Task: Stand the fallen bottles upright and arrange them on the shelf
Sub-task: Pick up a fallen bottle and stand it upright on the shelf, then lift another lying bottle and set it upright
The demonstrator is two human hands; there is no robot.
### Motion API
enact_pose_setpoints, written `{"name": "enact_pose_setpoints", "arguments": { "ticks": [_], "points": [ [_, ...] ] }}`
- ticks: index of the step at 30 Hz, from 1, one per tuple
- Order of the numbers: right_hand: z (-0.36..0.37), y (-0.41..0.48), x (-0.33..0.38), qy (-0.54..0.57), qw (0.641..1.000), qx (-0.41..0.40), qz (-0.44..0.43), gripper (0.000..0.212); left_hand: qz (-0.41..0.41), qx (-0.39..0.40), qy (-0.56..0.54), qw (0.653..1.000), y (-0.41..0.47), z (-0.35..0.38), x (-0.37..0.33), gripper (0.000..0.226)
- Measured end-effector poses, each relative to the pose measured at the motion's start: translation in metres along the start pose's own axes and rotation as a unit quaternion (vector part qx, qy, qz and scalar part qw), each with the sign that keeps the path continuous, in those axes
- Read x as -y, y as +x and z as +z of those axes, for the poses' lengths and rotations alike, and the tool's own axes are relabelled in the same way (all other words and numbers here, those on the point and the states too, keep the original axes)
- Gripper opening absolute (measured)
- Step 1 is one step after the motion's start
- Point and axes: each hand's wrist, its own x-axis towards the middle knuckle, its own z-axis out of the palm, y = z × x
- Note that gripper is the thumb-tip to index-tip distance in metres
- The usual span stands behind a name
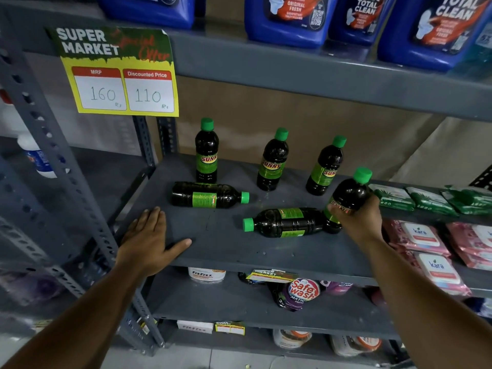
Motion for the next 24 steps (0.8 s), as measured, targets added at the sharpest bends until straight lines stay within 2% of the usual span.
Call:
{"name": "enact_pose_setpoints", "arguments": {
  "ticks": [3,5,7,9,10,11,12,14,15,17,20,24],
  "points": [
    [0.000,0.006,-0.006,-0.004,0.999,0.049,0.002,0.070,0.000,0.000,0.004,1.000,0.000,-0.001,-0.001,0.120],
    [0.003,0.008,-0.011,0.017,0.998,0.056,-0.021,0.081,0.000,-0.001,0.005,1.000,0.001,-0.001,0.000,0.120],
    [0.006,-0.006,-0.009,-0.035,0.996,-0.035,-0.074,0.099,0.002,-0.001,0.006,1.000,0.001,-0.001,-0.001,0.121],
    [0.010,-0.027,-0.004,-0.136,0.956,-0.131,-0.222,0.085,0.003,-0.004,0.007,1.000,0.001,0.000,-0.001,0.122],
    [0.015,-0.036,0.001,-0.176,0.928,-0.107,-0.311,0.072,0.002,-0.008,0.007,1.000,0.000,0.000,-0.001,0.123],
    [0.020,-0.041,0.004,-0.209,0.898,-0.038,-0.386,0.065,0.002,-0.008,0.007,1.000,0.000,0.000,-0.001,0.123],
    [0.027,-0.044,0.007,-0.250,0.864,0.050,-0.434,0.068,0.003,-0.006,0.006,1.000,0.000,0.000,-0.001,0.123],
    [0.044,-0.042,0.007,-0.362,0.804,0.196,-0.429,0.088,0.001,-0.002,0.005,1.000,0.000,-0.001,-0.001,0.123],
    [0.050,-0.042,0.009,-0.398,0.792,0.229,-0.403,0.094,0.000,0.001,0.006,1.000,0.000,-0.001,-0.001,0.122],
    [0.063,-0.040,0.016,-0.413,0.802,0.241,-0.359,0.093,-0.003,0.008,0.004,1.000,0.000,-0.003,-0.002,0.121],
    [0.070,-0.036,0.023,-0.370,0.843,0.220,-0.324,0.082,-0.003,0.013,0.003,1.000,-0.001,-0.003,-0.002,0.123],
    [0.079,-0.039,0.025,-0.231,0.921,0.161,-0.269,0.076,-0.007,0.010,-0.001,1.000,0.000,-0.003,-0.003,0.125]
  ]
}}
